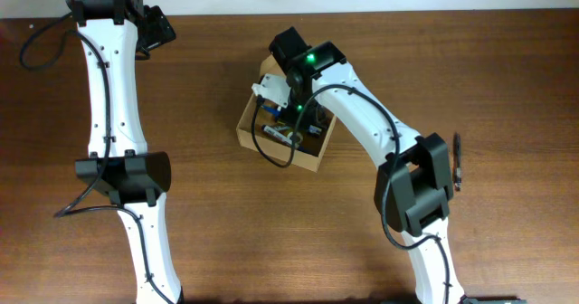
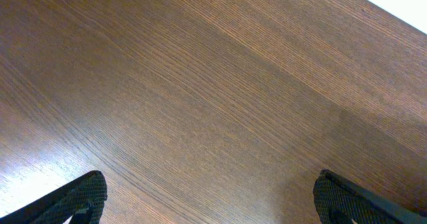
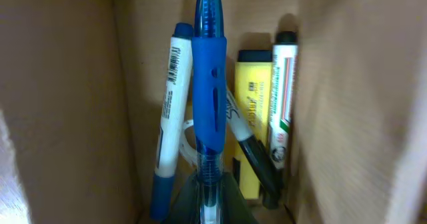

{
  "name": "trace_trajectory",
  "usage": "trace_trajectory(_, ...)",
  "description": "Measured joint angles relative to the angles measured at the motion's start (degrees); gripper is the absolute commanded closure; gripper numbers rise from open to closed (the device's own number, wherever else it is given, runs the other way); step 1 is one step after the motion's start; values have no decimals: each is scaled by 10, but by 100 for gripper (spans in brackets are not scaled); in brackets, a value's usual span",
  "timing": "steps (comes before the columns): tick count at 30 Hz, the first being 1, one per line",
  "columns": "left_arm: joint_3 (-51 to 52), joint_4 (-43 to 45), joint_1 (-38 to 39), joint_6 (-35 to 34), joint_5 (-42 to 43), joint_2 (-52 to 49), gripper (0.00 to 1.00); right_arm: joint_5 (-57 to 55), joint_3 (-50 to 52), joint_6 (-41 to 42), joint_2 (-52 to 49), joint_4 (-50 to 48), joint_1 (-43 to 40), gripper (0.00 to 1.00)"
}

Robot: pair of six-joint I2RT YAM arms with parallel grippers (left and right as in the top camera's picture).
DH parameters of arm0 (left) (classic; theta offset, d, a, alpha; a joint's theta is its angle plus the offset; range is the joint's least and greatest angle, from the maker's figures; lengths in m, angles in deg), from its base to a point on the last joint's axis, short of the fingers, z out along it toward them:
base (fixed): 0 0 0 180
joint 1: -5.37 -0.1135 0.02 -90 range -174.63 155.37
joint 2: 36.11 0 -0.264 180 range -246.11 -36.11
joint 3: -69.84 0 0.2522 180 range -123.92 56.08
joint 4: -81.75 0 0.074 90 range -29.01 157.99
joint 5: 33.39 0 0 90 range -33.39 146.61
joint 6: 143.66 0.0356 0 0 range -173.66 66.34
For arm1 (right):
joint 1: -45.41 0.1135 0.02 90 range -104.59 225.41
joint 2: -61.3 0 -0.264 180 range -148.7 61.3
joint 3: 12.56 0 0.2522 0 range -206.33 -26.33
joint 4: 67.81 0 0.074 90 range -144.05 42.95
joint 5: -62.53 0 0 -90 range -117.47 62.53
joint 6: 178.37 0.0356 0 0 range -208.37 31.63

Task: Pack container
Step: 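Place the blue pen into the box and release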

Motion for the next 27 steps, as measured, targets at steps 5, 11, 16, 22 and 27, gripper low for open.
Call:
trace_trajectory(5, 0, 0, 0, 0, 0, 0, 0, 7, 0, -1, -19, 0, 0, 70)
trace_trajectory(11, 0, 0, 0, 0, 0, 0, 0, 11, 0, -4, -25, 0, 0, 66)
trace_trajectory(16, 0, 0, 0, 0, 0, 0, 0, 11, 1, 2, -25, 0, 0, 57)
trace_trajectory(22, 0, 0, 0, 0, 0, 0, 0, -2, 5, 13, -13, 8, 0, 51)
trace_trajectory(27, 0, 0, 0, 0, 0, 0, 0, -48, 8, 39, 79, 10, -6, 48)
